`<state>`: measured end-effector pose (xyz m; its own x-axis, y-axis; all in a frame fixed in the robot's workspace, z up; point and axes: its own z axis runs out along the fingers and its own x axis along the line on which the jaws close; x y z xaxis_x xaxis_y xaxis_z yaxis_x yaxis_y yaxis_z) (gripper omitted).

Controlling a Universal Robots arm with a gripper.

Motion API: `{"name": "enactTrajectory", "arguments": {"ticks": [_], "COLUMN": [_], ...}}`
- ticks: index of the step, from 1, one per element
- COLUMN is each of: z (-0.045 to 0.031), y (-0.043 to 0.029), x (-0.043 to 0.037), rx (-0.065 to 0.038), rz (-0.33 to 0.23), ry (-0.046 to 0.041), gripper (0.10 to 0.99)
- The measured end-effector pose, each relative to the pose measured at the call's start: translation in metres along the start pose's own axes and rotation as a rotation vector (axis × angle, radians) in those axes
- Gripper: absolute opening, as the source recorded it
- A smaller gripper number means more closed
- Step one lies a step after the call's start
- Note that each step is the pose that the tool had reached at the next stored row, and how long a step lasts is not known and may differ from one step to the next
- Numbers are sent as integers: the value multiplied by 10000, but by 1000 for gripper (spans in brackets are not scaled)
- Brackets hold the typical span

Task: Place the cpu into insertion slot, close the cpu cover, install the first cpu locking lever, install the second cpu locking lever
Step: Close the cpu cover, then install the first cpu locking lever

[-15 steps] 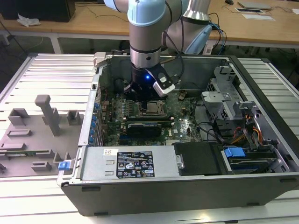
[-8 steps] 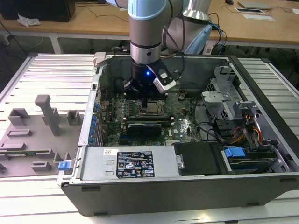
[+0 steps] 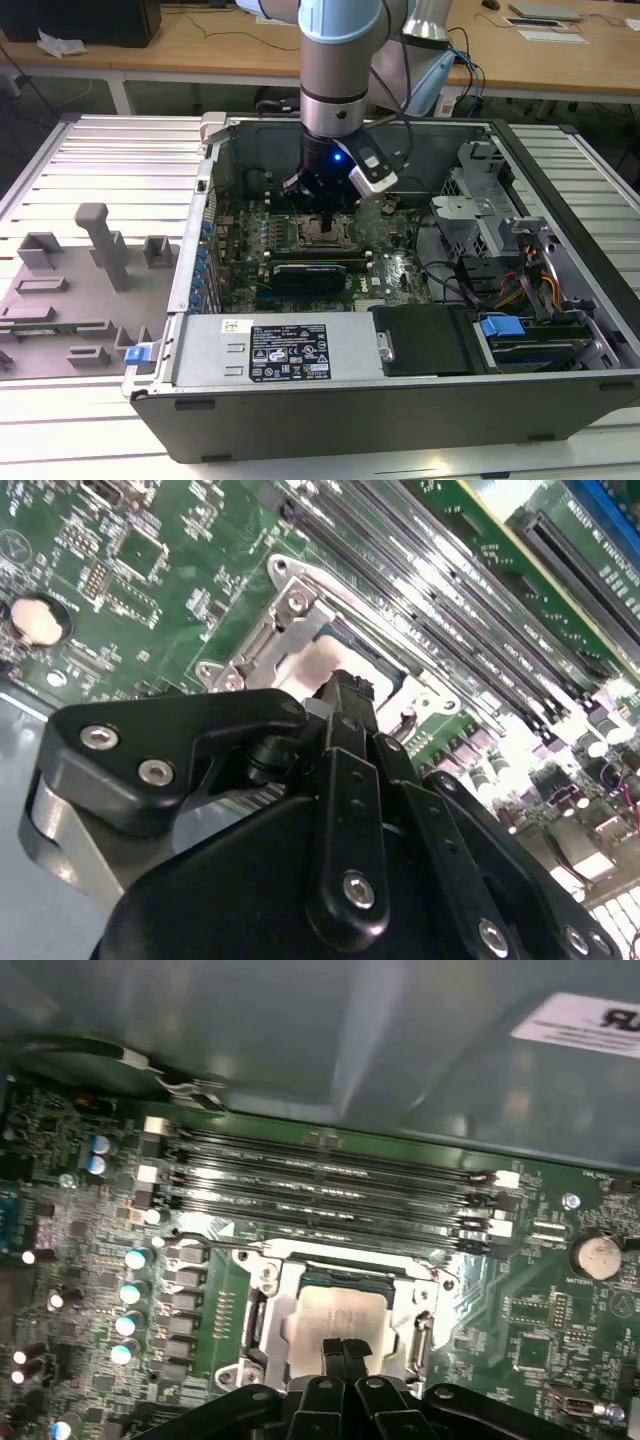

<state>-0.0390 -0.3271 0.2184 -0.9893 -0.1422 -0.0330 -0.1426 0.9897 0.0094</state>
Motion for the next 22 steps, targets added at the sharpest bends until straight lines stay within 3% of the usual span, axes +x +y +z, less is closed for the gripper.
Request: {"name": "enactTrajectory", "arguments": {"ticks": [2,8,22], "z": [-22,-243,-265], "y": [0,4,5], "x": [-1,-9,-10], "rx": [34,39,38], "rz": [-3,-2,-2], "ry": [6,5,5], "gripper": [106,106,106]}}
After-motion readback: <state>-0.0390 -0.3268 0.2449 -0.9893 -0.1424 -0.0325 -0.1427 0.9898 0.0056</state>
